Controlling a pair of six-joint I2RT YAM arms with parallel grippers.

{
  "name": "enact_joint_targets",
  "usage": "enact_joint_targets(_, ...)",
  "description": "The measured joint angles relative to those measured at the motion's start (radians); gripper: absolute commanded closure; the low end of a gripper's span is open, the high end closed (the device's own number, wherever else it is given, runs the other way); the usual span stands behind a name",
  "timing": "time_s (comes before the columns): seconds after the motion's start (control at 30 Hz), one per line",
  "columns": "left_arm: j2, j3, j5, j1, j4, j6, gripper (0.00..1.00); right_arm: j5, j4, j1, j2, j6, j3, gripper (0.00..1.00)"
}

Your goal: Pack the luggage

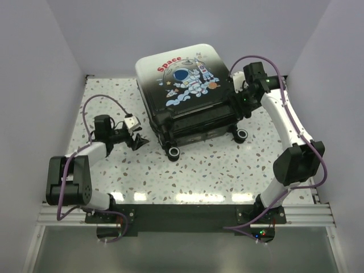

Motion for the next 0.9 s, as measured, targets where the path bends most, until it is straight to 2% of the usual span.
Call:
enact_joint_targets(0.2,0.059,0.030,0.006,-0.014,0.096,-0.011,0.36,0.005,0.017,0.001,0.003,-0.007,-0.042,1.00)
enact_joint_targets(0.37,0.108,0.059,0.013,-0.037,0.173,-0.030,0.41,0.015,0.037,0.001,0.003,-0.008,-0.076,1.00)
enact_joint_targets(0.57,0.166,0.102,0.014,-0.068,0.221,-0.047,0.48,0.016,0.040,0.000,0.002,-0.008,-0.078,1.00)
enact_joint_targets(0.67,0.178,0.114,0.016,-0.073,0.224,-0.047,0.55,0.017,0.040,0.001,0.002,-0.008,-0.078,1.00)
enact_joint_targets(0.77,0.192,0.133,0.017,-0.079,0.220,-0.046,0.67,0.018,0.040,0.000,0.001,-0.009,-0.078,1.00)
enact_joint_targets(0.8,0.198,0.141,0.017,-0.079,0.218,-0.046,0.75,0.018,0.040,0.000,0.001,-0.009,-0.078,1.00)
enact_joint_targets(0.87,0.217,0.164,0.017,-0.079,0.205,-0.042,0.85,0.018,0.040,0.000,0.000,-0.010,-0.078,1.00)
enact_joint_targets(0.9,0.224,0.174,0.017,-0.079,0.197,-0.037,0.94,0.019,0.040,0.000,-0.002,-0.010,-0.078,1.00)
